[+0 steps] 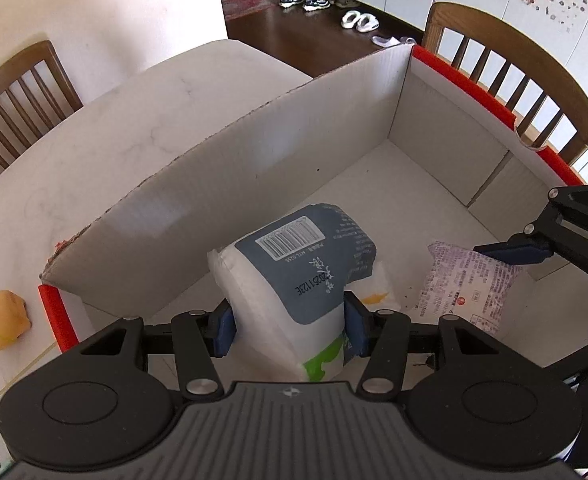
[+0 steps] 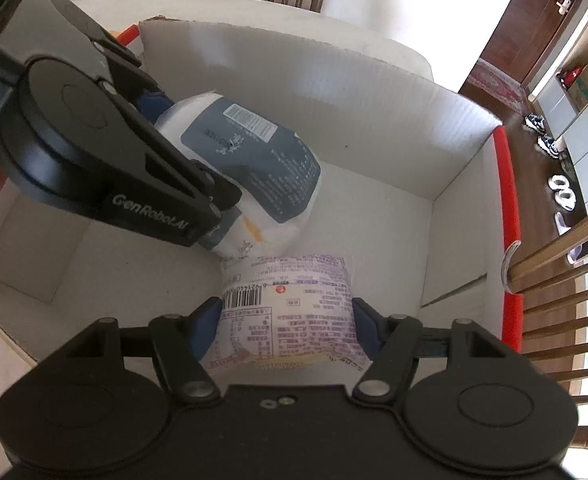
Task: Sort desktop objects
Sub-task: 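Lower both bags into the shoebox and open both tools, then withdraw both tools from the shoebox back over the table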
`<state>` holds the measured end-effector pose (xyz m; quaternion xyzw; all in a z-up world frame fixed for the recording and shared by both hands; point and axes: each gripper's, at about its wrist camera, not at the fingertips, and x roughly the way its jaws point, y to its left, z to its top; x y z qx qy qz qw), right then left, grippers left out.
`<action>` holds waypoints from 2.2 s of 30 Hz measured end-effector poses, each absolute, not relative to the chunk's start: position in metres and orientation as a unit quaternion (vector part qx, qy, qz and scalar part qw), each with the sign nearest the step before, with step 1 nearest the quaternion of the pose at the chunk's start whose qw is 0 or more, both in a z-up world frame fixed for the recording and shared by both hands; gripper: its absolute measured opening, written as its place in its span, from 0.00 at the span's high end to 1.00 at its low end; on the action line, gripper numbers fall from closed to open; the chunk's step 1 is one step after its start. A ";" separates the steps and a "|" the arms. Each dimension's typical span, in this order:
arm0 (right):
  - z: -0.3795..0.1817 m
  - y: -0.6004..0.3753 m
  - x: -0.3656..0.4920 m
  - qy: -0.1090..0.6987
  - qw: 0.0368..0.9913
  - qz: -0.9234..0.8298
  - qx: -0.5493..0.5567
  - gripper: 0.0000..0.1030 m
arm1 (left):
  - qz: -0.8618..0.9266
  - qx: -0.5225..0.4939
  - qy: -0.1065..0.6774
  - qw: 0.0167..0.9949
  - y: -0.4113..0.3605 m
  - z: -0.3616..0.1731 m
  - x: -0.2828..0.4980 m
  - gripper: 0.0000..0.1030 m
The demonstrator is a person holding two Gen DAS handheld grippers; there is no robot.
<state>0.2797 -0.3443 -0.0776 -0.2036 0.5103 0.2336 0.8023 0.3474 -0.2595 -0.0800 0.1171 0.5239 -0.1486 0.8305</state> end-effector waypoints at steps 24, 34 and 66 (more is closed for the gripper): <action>-0.027 -0.362 0.261 0.452 0.842 0.240 -0.172 0.17 | -0.146 0.093 0.474 0.863 -0.246 -0.040 0.317 0.18; -0.013 -0.370 0.241 0.436 0.855 0.242 -0.146 0.17 | -0.140 0.052 0.438 0.887 -0.230 -0.009 0.291 0.18; 0.025 -0.307 0.184 0.382 0.884 0.253 -0.089 0.16 | -0.151 -0.002 0.369 0.917 -0.144 0.044 0.188 0.18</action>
